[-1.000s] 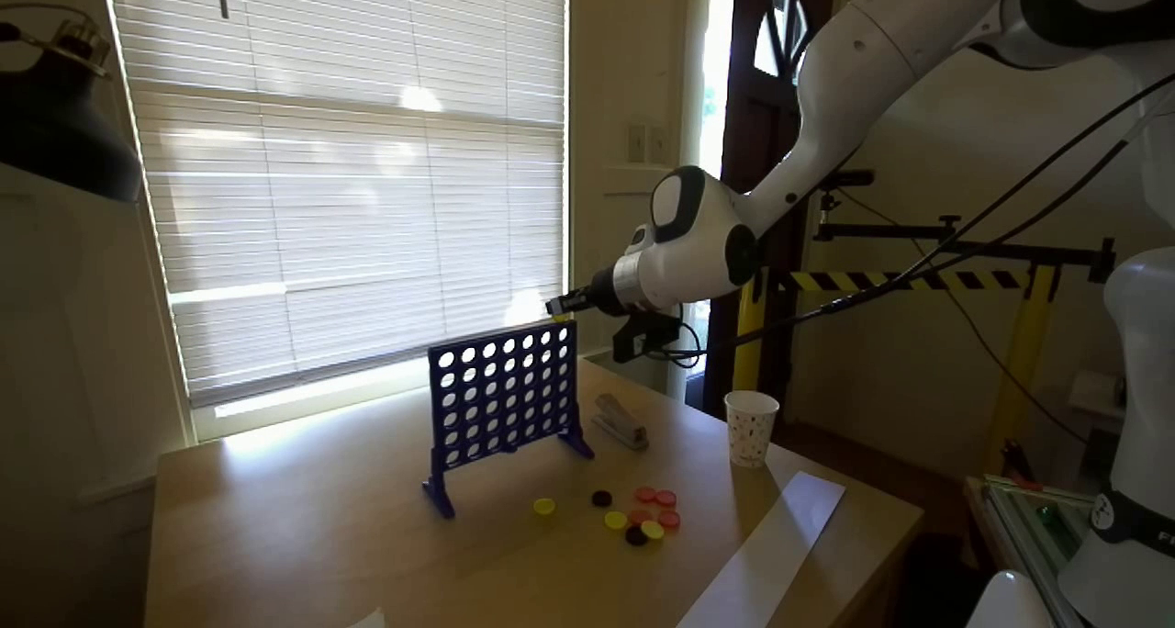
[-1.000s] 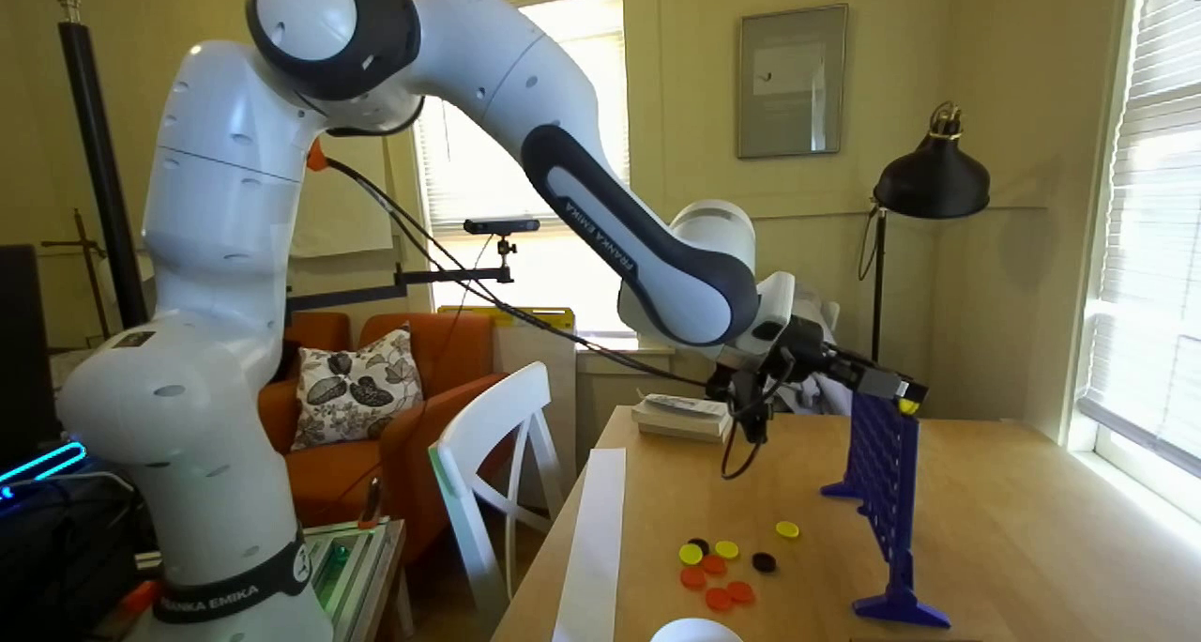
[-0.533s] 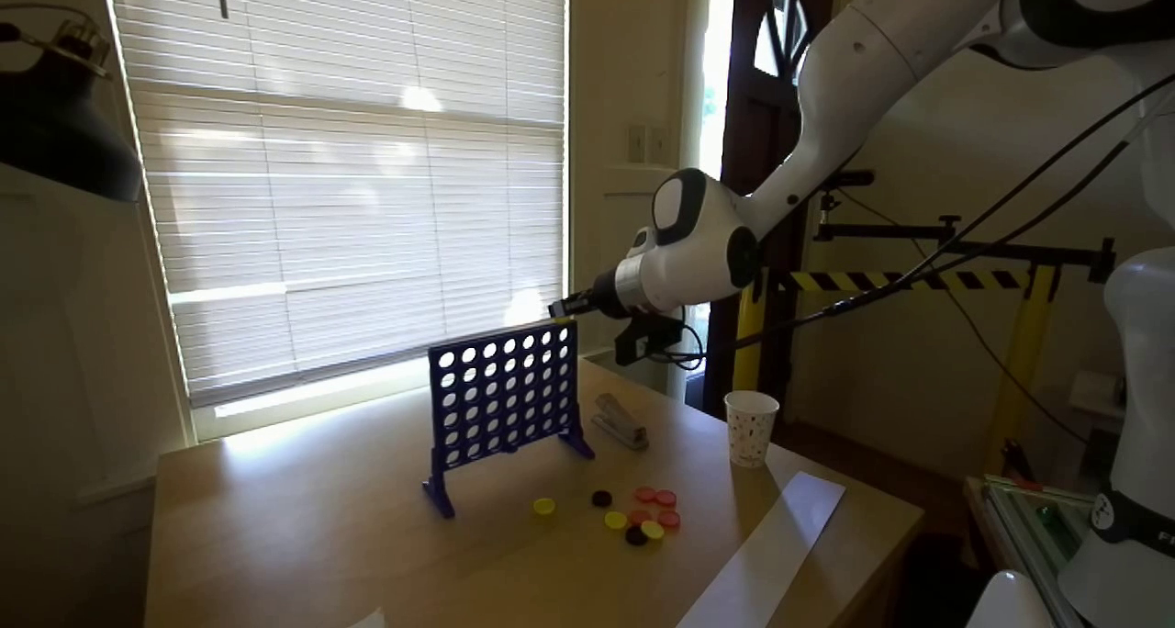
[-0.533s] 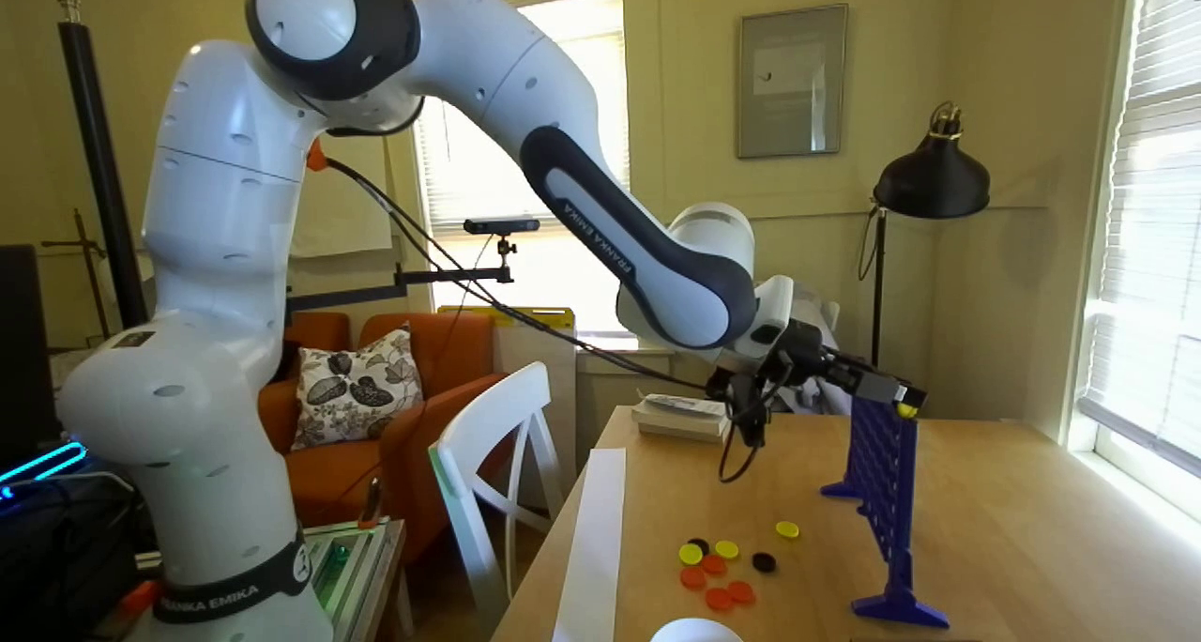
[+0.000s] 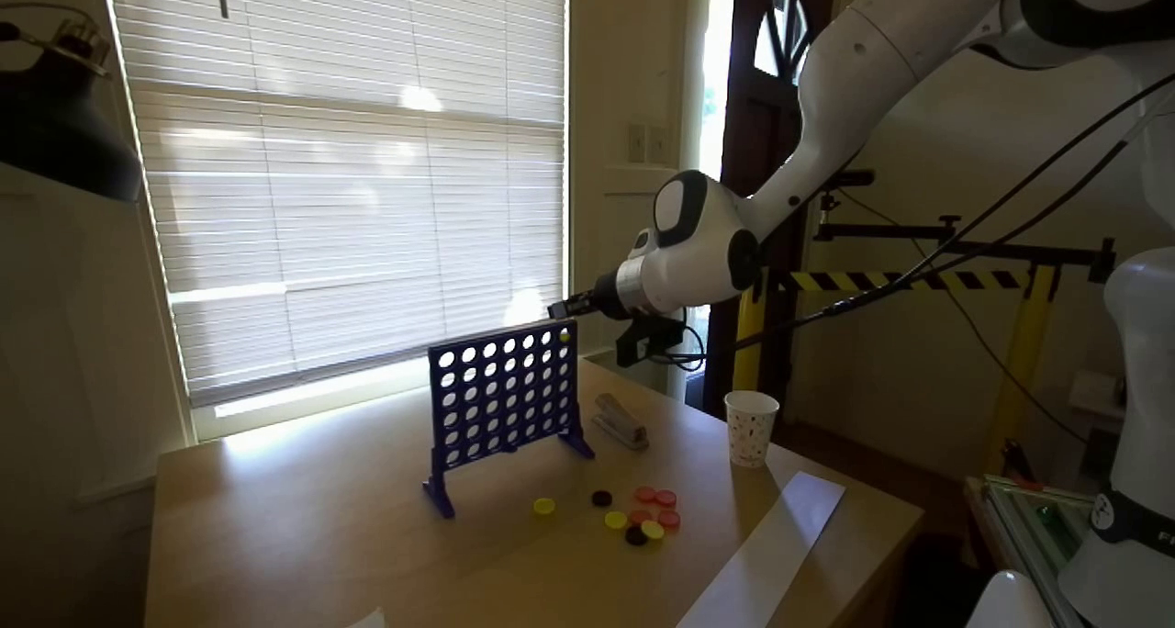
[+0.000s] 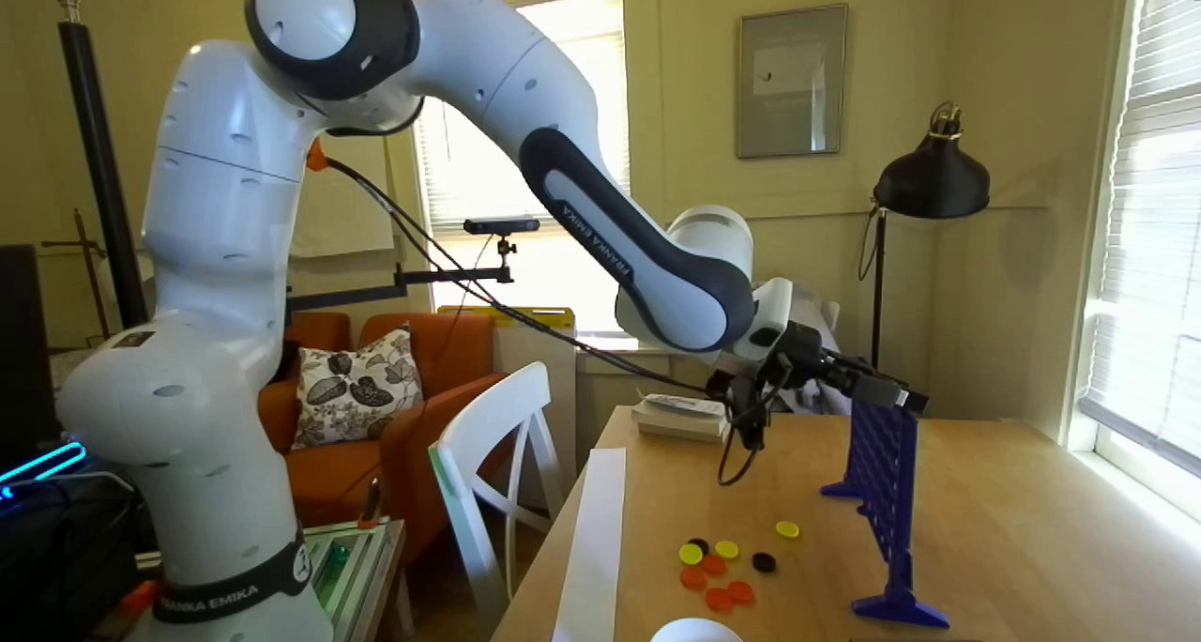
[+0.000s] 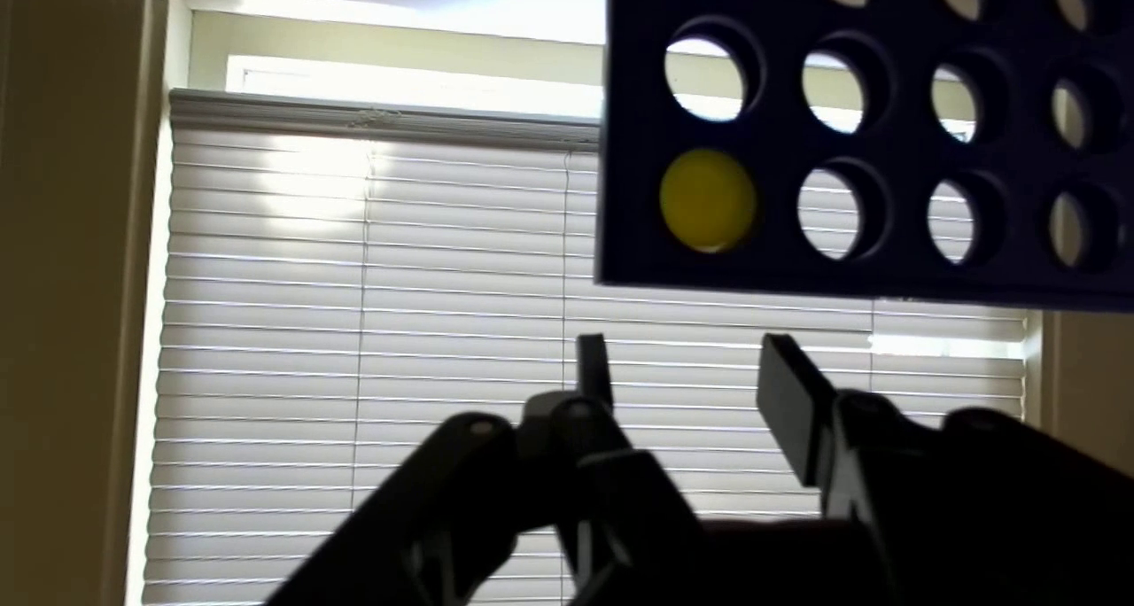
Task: Put the yellow chip into the connect four game
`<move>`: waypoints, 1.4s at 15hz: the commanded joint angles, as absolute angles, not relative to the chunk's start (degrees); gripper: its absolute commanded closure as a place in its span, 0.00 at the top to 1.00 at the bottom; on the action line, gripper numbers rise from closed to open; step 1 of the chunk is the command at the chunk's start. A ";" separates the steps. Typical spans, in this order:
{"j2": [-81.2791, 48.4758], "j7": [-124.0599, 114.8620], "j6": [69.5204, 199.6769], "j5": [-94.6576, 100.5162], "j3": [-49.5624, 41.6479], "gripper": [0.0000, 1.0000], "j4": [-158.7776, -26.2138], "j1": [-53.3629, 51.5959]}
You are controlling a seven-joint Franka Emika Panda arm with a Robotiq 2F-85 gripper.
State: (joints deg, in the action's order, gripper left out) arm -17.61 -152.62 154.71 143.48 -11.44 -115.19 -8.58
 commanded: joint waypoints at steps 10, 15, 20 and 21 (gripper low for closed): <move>-16.50 -154.98 153.82 145.41 -10.77 1.00 -115.83 -8.44; -14.90 -156.47 154.85 142.77 -10.74 1.00 -115.61 -8.54; -12.75 -154.47 157.71 138.15 -11.08 1.00 -115.29 -8.81; -12.45 -154.06 158.56 136.84 -11.10 1.00 -115.19 -8.85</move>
State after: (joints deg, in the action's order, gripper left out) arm -14.13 -154.95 155.95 140.56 -11.02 -115.08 -8.73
